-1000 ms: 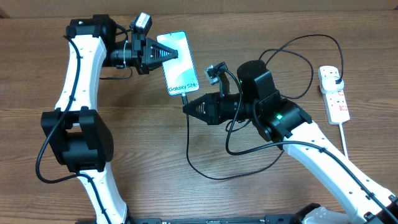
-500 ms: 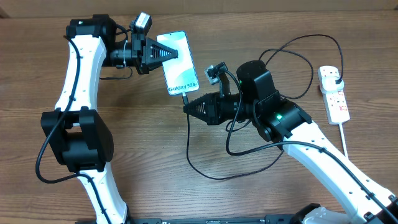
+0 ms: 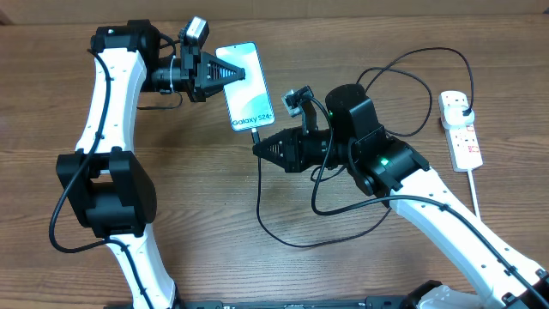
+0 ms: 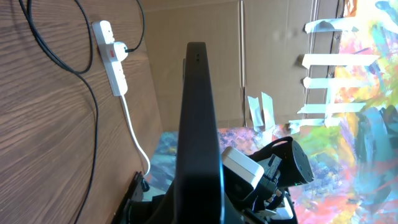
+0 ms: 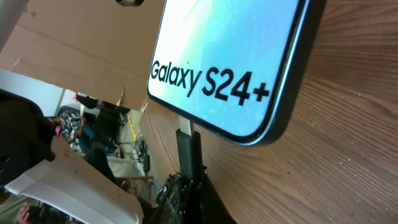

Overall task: Plug charger to phone and switch on socket
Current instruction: 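Align the USB-C plug under the phone's port and push it upward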

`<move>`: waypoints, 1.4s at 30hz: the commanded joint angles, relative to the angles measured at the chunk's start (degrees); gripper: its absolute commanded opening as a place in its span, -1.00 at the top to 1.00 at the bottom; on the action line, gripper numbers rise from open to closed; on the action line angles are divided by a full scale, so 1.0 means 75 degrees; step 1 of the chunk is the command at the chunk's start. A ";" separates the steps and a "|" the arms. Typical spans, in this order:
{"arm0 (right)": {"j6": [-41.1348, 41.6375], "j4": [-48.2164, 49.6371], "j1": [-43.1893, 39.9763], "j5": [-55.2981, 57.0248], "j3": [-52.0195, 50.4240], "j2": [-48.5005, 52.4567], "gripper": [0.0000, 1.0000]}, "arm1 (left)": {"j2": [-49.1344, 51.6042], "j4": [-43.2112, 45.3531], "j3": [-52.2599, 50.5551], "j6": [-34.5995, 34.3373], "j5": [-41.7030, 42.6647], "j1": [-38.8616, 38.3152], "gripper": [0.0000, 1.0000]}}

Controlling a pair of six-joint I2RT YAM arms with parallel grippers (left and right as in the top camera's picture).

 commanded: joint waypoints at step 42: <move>0.0274 0.0761 -0.0338 0.0358 0.0012 -0.0233 0.93 | -0.0079 -0.0105 0.0143 -0.0079 -0.0839 -0.0431 0.91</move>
